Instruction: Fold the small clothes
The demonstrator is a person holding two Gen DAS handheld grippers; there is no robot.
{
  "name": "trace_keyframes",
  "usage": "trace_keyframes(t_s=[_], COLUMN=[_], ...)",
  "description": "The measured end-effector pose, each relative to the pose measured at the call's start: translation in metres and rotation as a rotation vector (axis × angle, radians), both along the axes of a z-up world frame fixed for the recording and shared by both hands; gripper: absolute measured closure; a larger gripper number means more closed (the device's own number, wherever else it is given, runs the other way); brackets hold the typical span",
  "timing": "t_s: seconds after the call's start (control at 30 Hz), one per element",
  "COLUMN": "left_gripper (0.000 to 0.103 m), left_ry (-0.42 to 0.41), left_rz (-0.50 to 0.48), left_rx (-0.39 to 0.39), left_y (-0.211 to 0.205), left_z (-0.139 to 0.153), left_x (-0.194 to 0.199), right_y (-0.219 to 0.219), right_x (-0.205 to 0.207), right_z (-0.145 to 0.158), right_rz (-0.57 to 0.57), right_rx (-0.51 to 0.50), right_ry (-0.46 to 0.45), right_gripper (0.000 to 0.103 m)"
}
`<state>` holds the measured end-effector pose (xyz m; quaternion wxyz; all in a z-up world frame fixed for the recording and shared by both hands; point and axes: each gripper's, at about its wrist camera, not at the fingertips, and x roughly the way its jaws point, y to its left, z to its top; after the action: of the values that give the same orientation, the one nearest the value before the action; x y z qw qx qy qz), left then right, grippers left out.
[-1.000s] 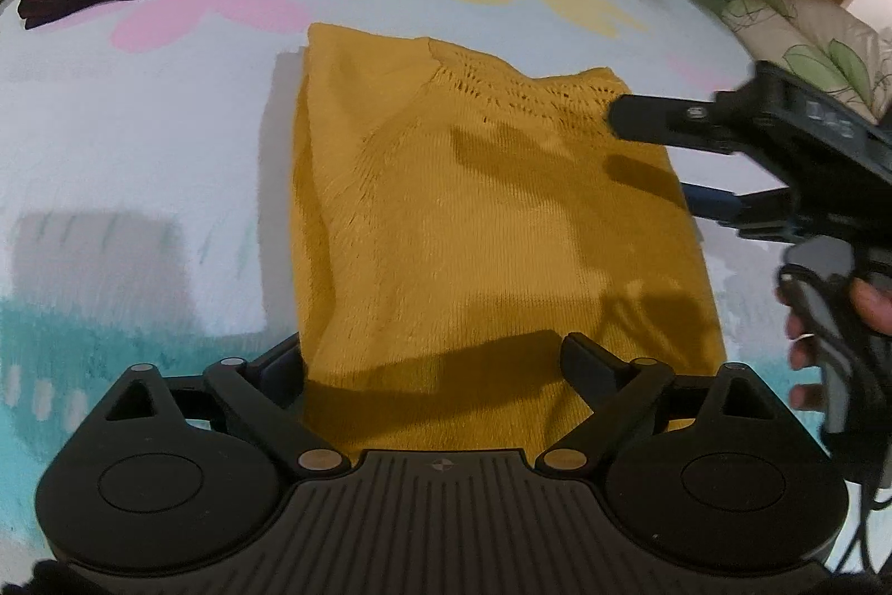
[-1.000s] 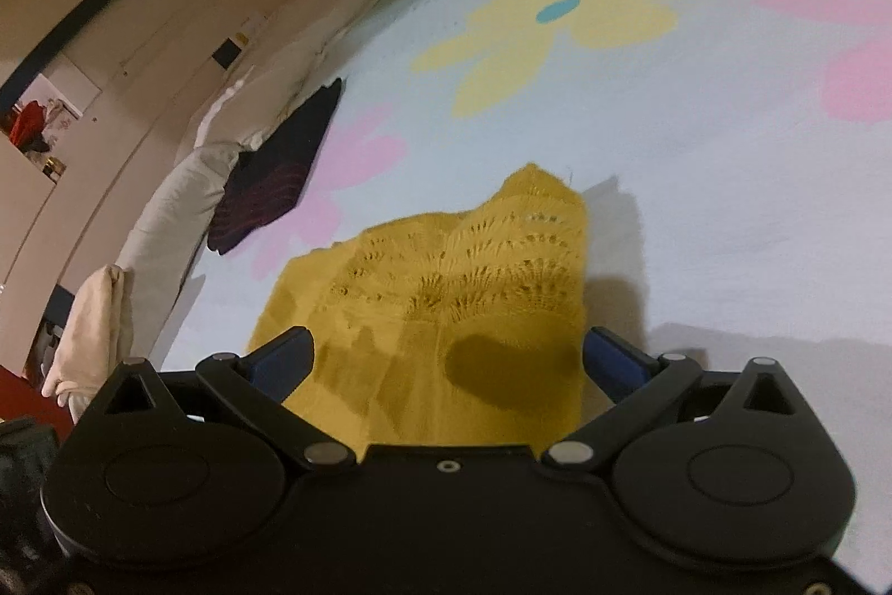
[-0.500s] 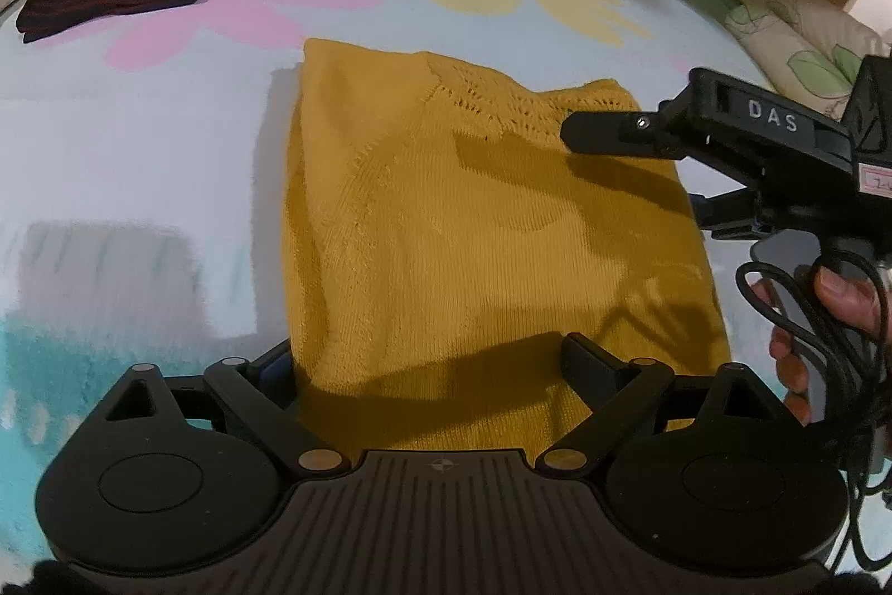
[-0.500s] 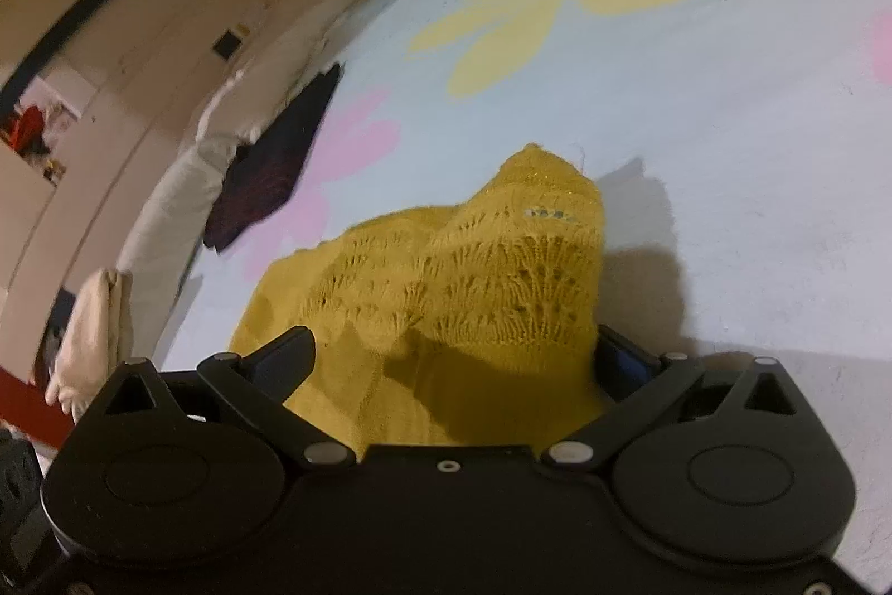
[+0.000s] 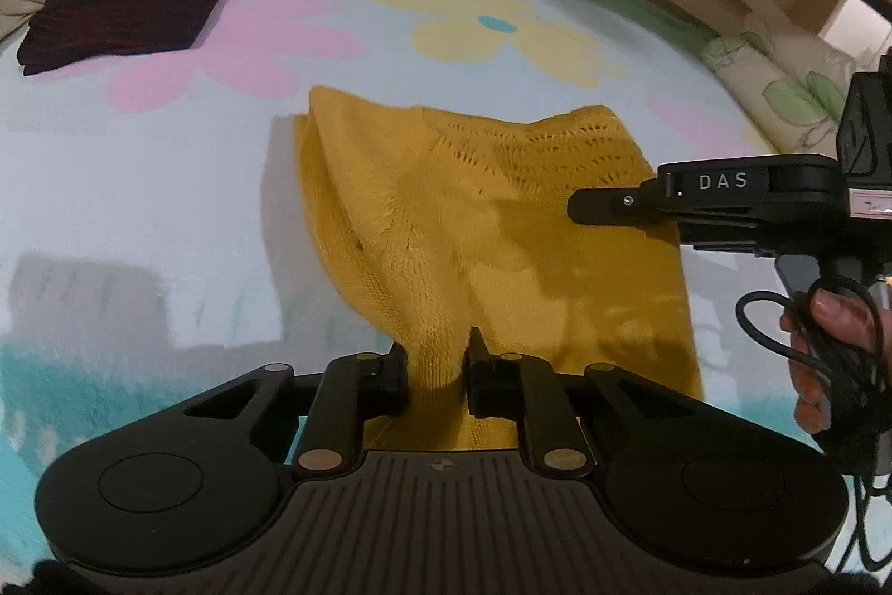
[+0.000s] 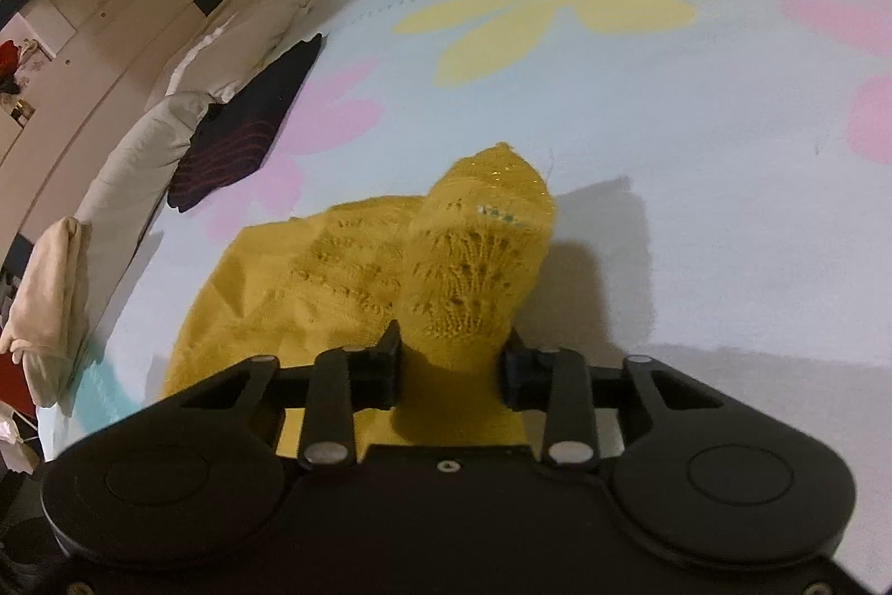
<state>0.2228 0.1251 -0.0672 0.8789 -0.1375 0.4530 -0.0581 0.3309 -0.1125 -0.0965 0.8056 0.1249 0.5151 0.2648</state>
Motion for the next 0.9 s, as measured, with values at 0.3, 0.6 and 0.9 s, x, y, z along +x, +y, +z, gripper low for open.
trace_keyframes(t_s=[0.3,0.6,0.9], left_gripper=[0.087,0.087,0.088], left_ry=[-0.054,-0.092,-0.071], left_rz=[-0.045,-0.133,-0.2], left_rx=[-0.073,-0.118,-0.109], left_y=[-0.011,-0.05,-0.099], left_z=[0.032,0.053,0.043], left_x=[-0.023,-0.061,-0.099], right_y=[-0.011,-0.051,-0.117], right_x=[-0.017,-0.061,-0.113], right_z=[0.043,0.08,0.09], right_rz=[-0.021,-0.069,-0.173], right_rx=[0.033,0.037,0.038], right_ry=[-0.013,-0.029,-0.013], right_gripper=[0.064,0.065,0.09])
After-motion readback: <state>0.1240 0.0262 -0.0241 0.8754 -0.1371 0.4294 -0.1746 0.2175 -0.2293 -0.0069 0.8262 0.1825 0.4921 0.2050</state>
